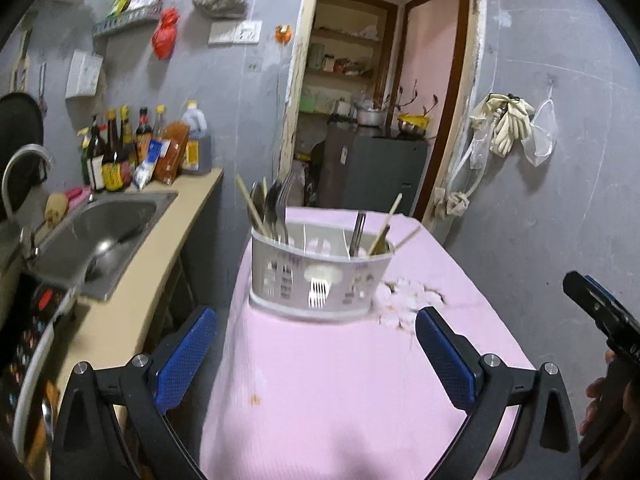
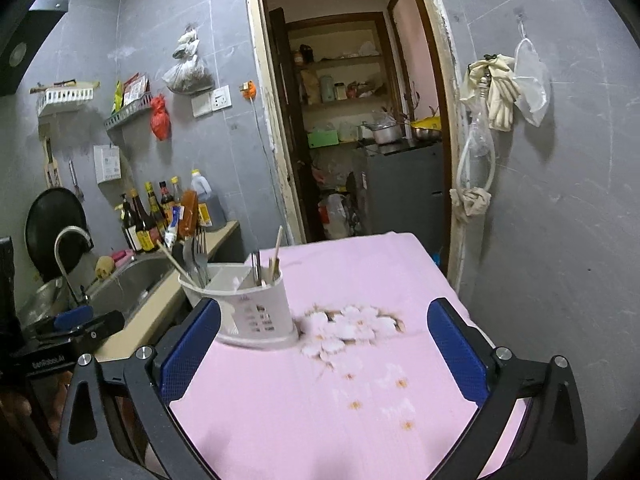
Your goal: Organize utensils
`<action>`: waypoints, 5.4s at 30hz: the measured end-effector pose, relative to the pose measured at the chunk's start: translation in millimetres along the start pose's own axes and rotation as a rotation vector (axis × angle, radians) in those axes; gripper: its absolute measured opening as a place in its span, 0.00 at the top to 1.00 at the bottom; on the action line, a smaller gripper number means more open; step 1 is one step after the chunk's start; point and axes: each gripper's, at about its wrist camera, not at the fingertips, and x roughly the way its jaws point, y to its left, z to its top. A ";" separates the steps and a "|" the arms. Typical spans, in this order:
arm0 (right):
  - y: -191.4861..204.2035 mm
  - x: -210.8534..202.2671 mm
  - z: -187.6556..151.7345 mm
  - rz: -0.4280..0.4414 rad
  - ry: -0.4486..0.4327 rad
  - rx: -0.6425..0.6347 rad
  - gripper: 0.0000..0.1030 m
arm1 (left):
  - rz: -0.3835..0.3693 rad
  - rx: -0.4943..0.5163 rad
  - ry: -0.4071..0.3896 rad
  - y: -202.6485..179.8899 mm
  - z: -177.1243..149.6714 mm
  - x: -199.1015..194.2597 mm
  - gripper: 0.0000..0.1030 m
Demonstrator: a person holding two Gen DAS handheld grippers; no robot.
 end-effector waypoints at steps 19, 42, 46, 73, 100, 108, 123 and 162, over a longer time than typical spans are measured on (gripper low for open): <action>-23.7 -41.5 -23.7 -0.008 0.050 -0.008 0.01 | 0.029 0.047 -0.041 -24.4 -29.0 -45.2 0.02; -24.4 -43.5 -26.0 -0.014 0.061 -0.010 0.01 | 0.018 0.051 -0.072 -26.3 -33.3 -58.3 0.02; -24.8 -42.8 -26.8 -0.014 0.062 -0.009 0.01 | 0.020 0.051 -0.070 -26.8 -33.4 -59.4 0.02; -23.6 -43.5 -27.6 -0.016 0.062 -0.007 0.01 | 0.019 0.051 -0.069 -30.1 -34.0 -58.6 0.02; -22.5 -42.8 -29.2 -0.016 0.063 -0.006 0.01 | 0.017 0.052 -0.068 -27.8 -34.0 -57.9 0.02; -23.0 -42.8 -29.1 -0.015 0.062 -0.007 0.01 | 0.017 0.052 -0.069 -27.8 -34.1 -57.8 0.02; -20.7 -43.6 -29.6 -0.017 0.063 -0.006 0.01 | 0.016 0.051 -0.069 -27.1 -34.3 -57.8 0.02; -21.0 -42.6 -30.3 -0.017 0.065 -0.010 0.01 | 0.014 0.049 -0.069 -26.4 -35.1 -58.6 0.02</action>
